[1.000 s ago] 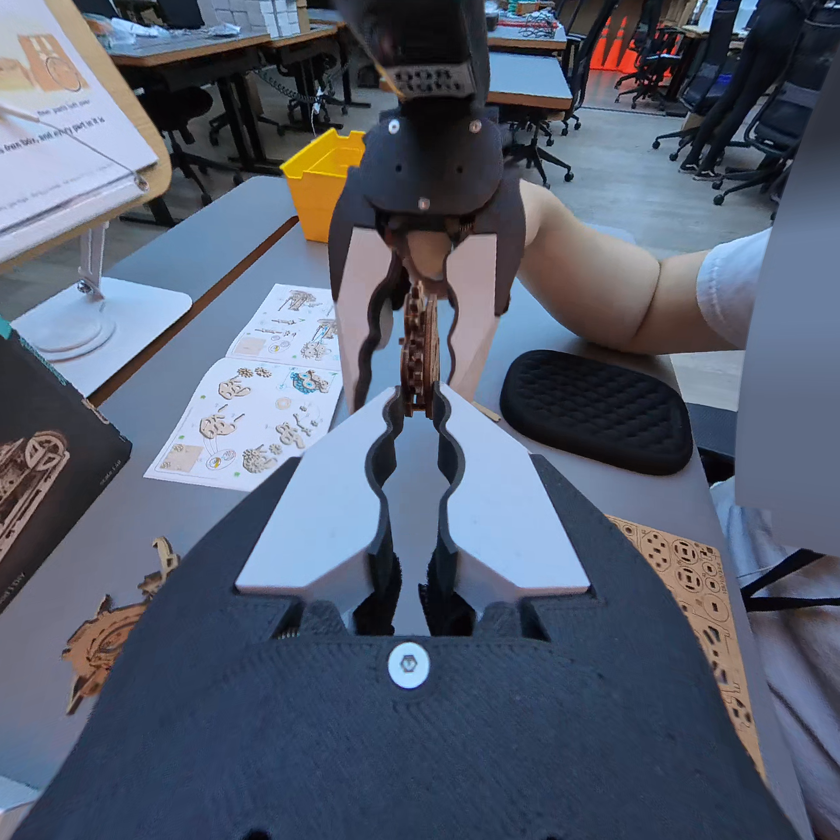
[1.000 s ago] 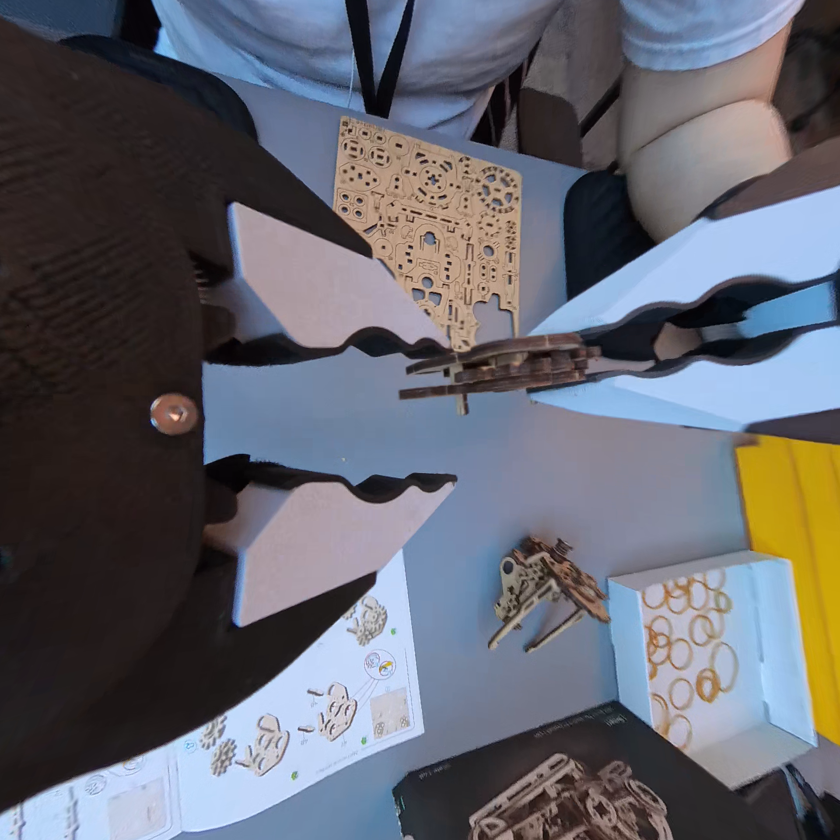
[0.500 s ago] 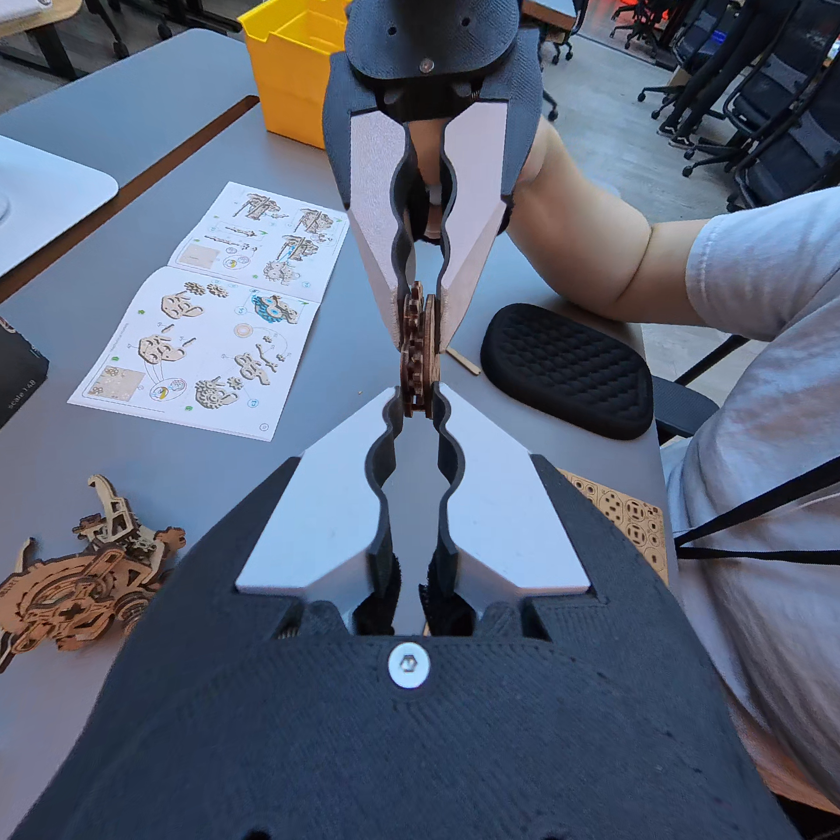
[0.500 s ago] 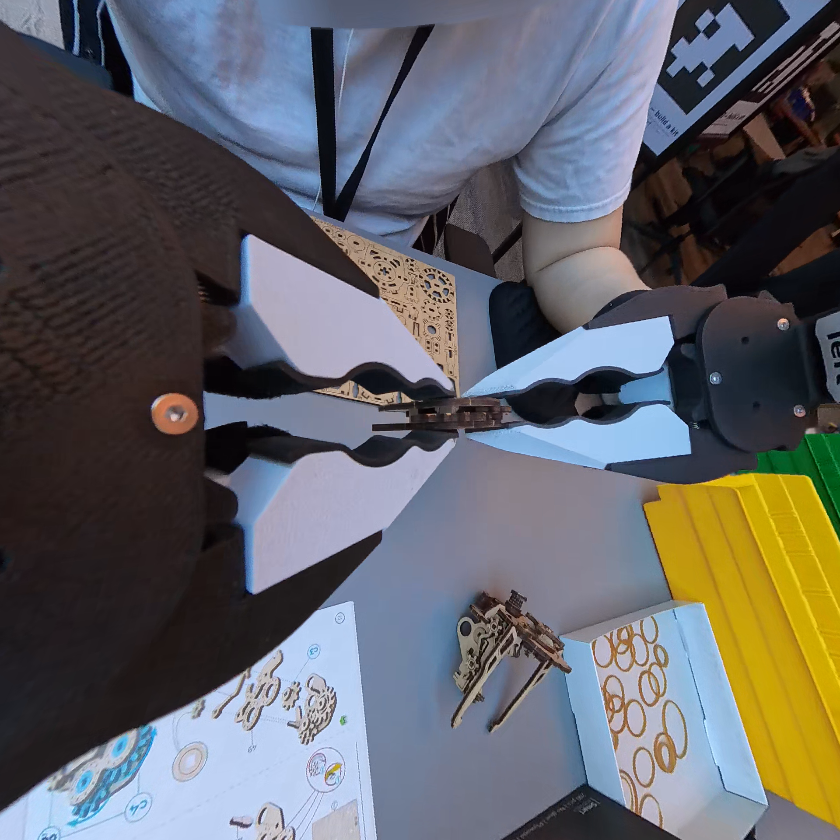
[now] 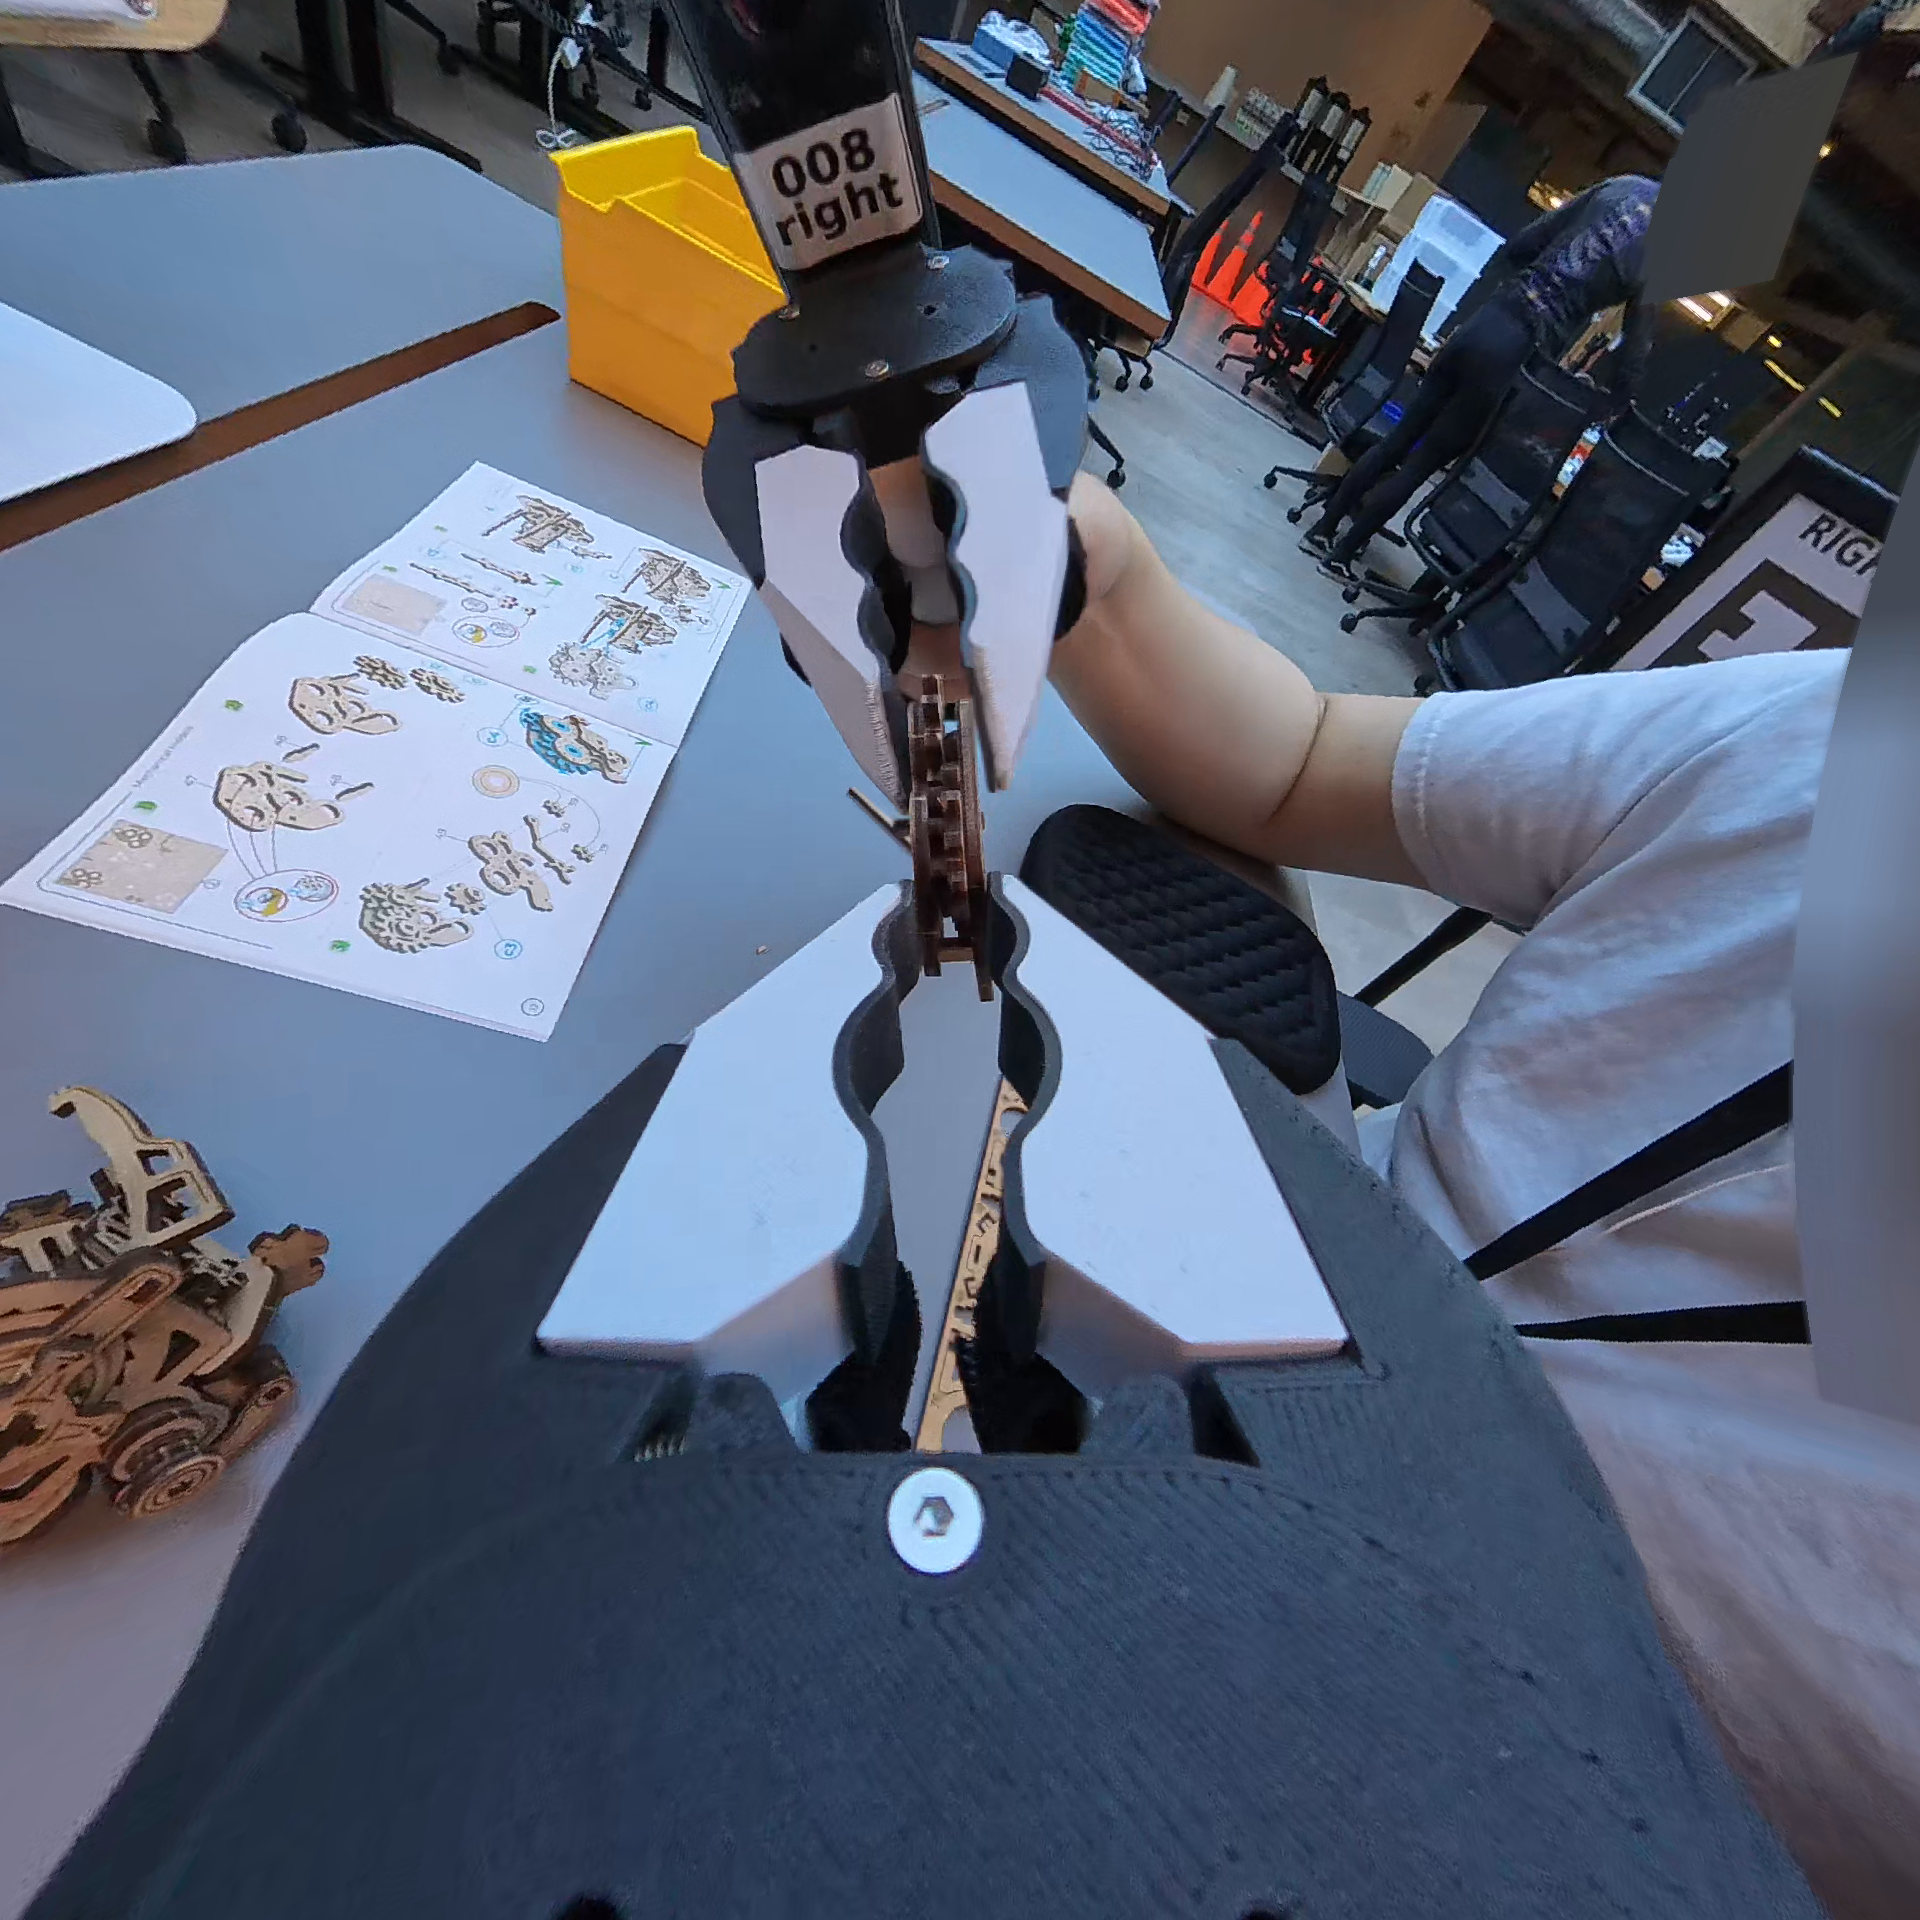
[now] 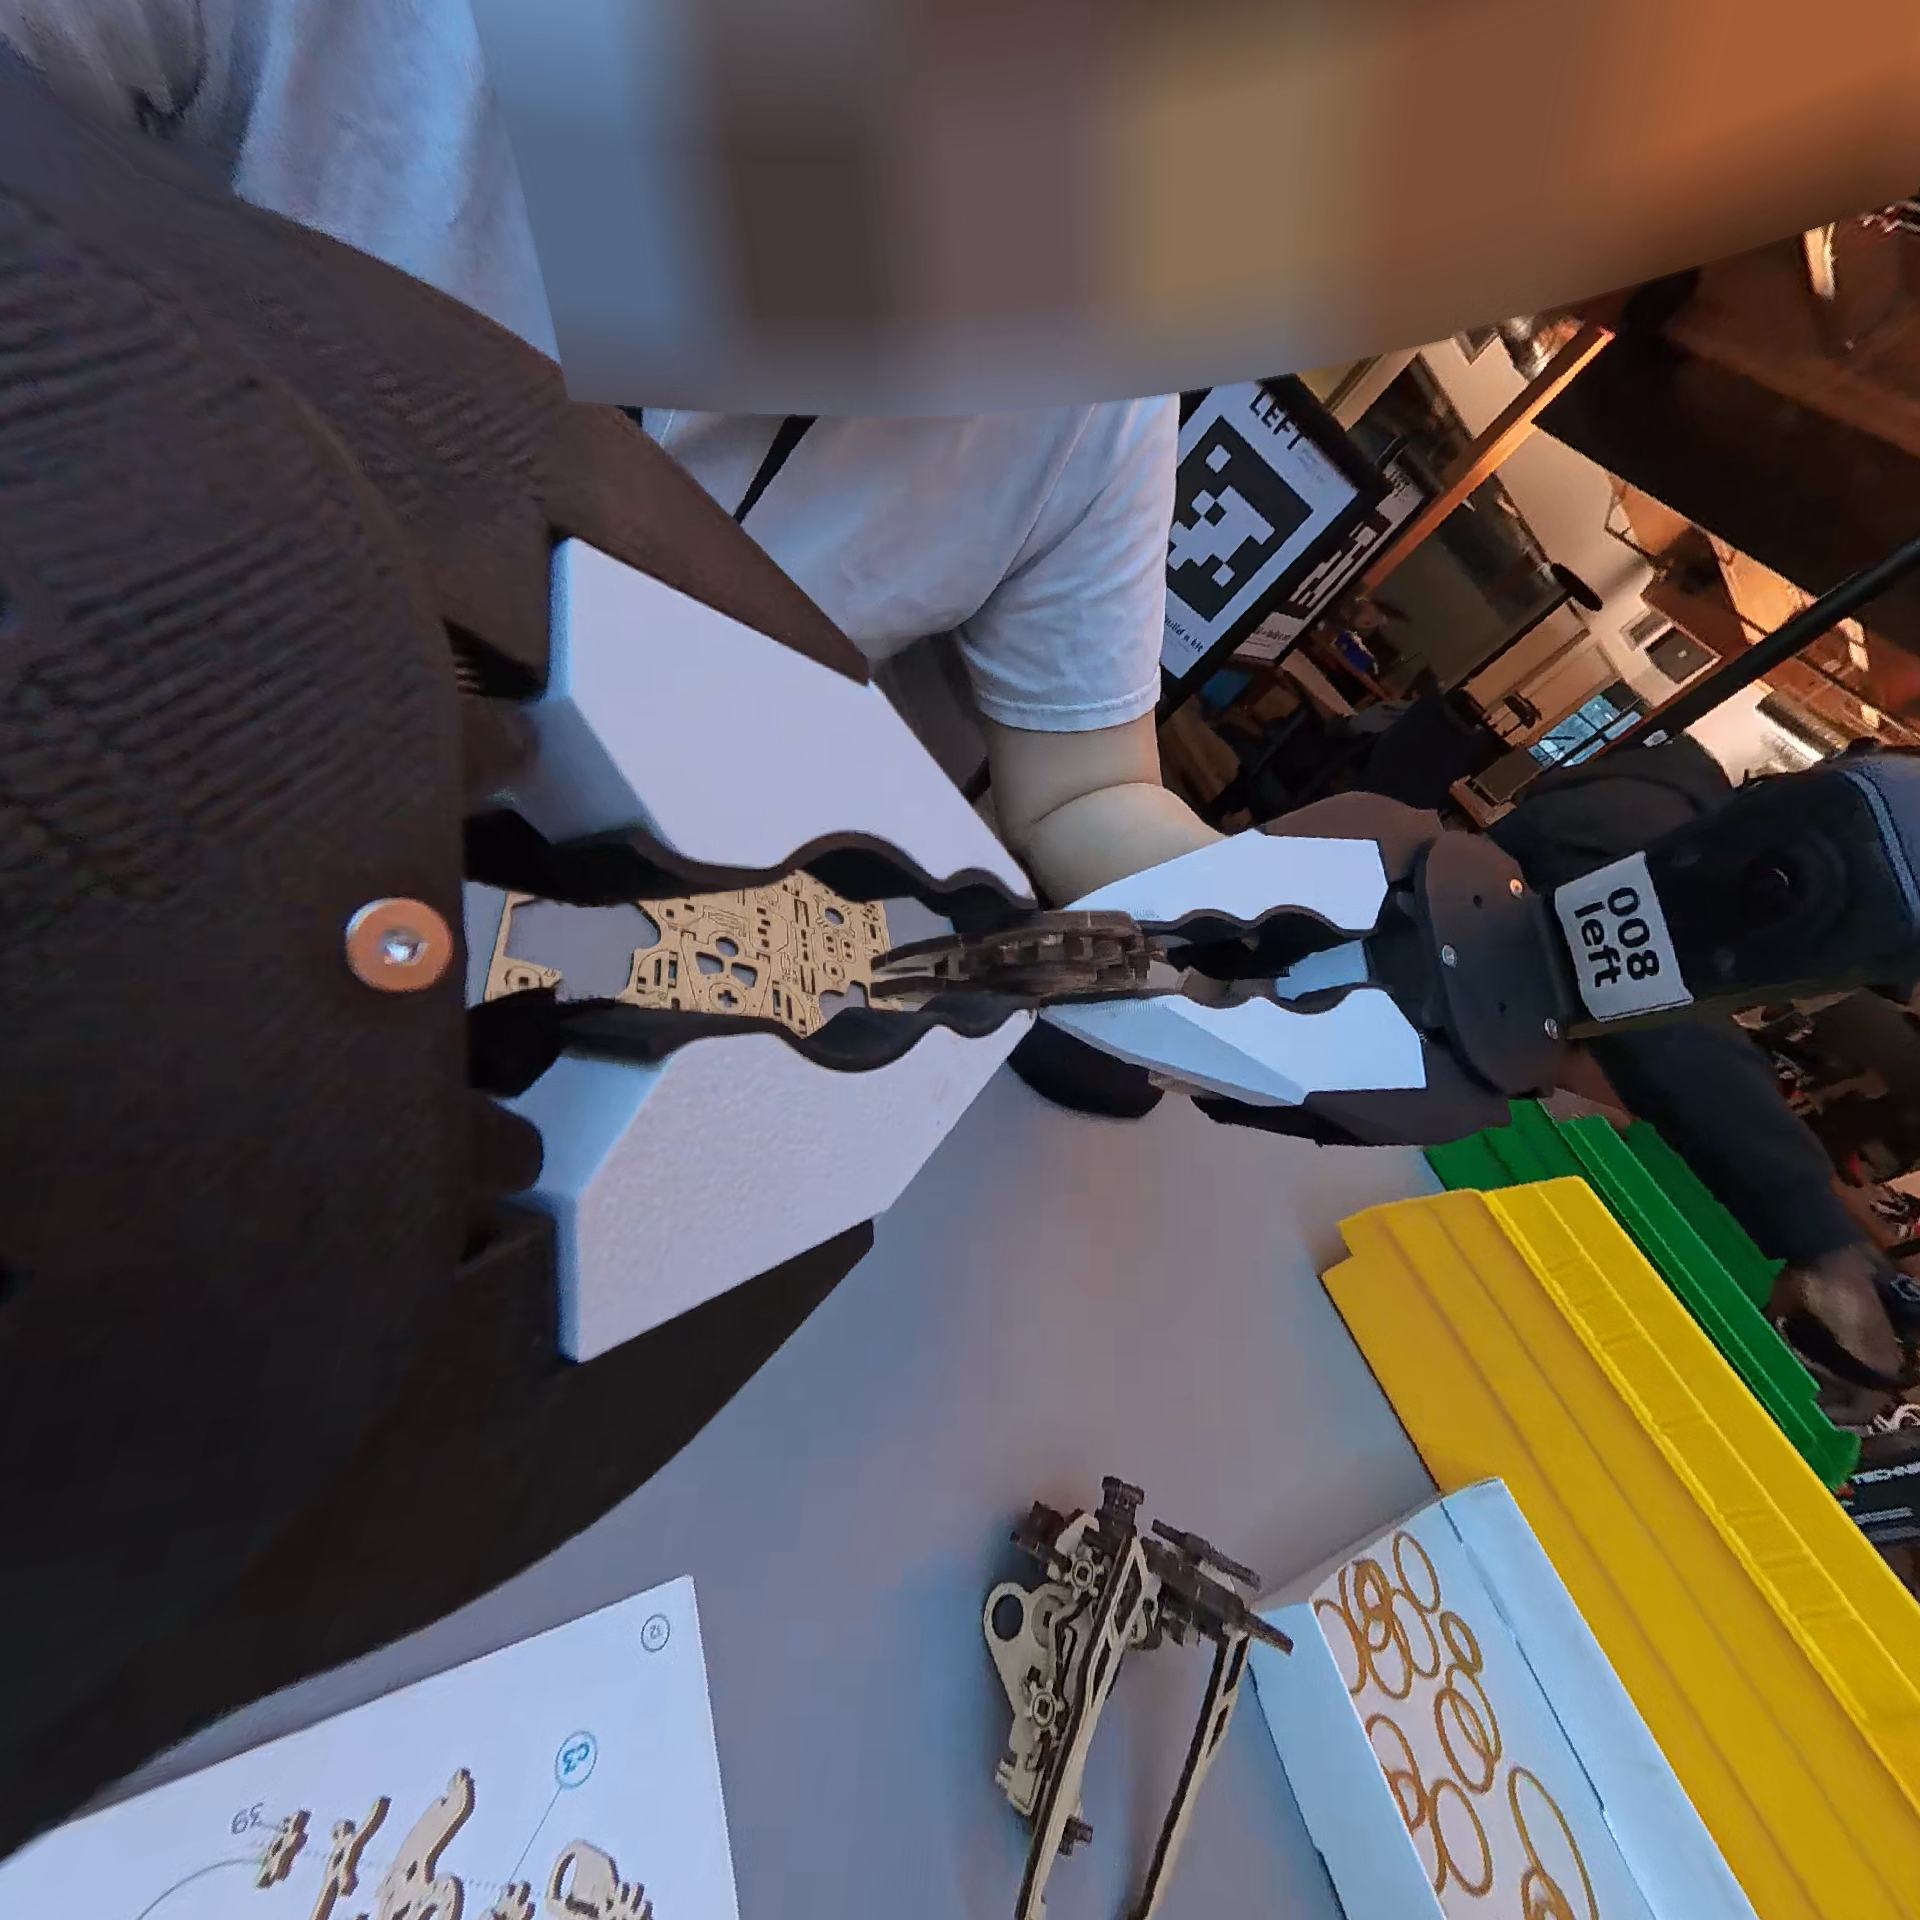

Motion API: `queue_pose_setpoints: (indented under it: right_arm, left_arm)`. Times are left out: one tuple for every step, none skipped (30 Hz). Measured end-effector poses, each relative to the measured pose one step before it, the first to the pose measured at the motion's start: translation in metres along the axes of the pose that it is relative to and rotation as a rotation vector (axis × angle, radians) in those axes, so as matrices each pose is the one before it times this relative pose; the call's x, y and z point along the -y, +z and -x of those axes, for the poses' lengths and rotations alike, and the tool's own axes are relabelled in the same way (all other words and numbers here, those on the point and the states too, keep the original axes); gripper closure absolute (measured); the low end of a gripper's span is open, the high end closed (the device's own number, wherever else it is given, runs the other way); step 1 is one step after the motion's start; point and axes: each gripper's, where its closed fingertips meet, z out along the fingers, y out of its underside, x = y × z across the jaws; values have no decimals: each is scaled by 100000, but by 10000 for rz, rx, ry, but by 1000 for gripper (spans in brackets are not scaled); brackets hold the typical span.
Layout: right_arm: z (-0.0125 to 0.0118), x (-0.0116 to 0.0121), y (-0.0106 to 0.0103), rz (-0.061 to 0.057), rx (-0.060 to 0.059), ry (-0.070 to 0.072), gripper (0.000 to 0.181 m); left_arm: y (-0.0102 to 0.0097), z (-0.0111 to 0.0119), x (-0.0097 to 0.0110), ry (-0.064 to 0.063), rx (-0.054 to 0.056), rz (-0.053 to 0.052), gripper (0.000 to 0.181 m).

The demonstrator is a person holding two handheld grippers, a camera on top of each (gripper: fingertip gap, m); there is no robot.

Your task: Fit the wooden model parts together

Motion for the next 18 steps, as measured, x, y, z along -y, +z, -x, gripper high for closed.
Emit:
queue_pose_setpoints:
  right_arm:
    - [-179, -111, 5, 7, -105, -201, 170]
    - [-86, -141, -1, 75, -86, -269, 171]
    - [121, -53, -38, 47, 49, -23, 171]
    - [106, 233, -83, -131, 66, 109, 171]
    - [31, 270, -49, -226, 39, 111, 171]
    - [-12, 214, 16, -219, 30, 121, 171]
    - [-29, 118, 59, -143, 37, 121, 171]
    - [-87, -16, 66, -42, 7, 23, 171]
    - [-38, 23, 22, -36, 19, -49, 171]
    - [18, 36, 10, -23, 41, -47, 171]
    - [-19, 125, -27, -65, 2, -52, 171]
    - [-20, 37, -29, -20, -16, 4, 171]
    - [-23, -28, -8, 28, -37, -62, 171]
    - [22, 30, -13, -1, -37, -109, 171]
    - [141, 49, 3, 9, 14, -103, 171]
    - [132, -11, 27, 61, -11, -100, 171]
    - [81, -27, 24, 80, -69, -151, 171]
    - [78, 2, 2, 63, -90, -212, 171]
  left_arm:
    - [-19, 160, -47, -122, 41, 20, 171]
    - [40, 68, -122, -101, -3, 66, 171]
    - [50, -46, -50, -119, -91, 18, 171]
    - [11, -147, 128, -104, -160, -90, 171]
    - [-86, -71, 300, -63, -108, -212, 171]
    - [-151, -21, 311, -32, -74, -210, 171]
    - [-133, 12, 181, 20, -46, -131, 171]
    - [-102, 54, 68, 65, 3, -55, 170]
    - [-42, 67, 7, 94, 44, -11, 170]
    - [9, 2, 6, 138, 22, -17, 170]
    - [23, 13, 11, 96, 37, -9, 170]
    - [38, -10, -49, 55, 4, 36, 169]
    - [15, -52, -26, 34, -34, 22, 167]
    - [-12, -64, 4, 53, -61, 6, 166]
    - [-10, -142, 46, 126, -88, -24, 164]
    - [-35, -140, 50, 151, -67, -29, 164]
    - [-9, -174, -43, 137, -68, 44, 163]
    - [12, -180, -48, 163, -58, 68, 160]
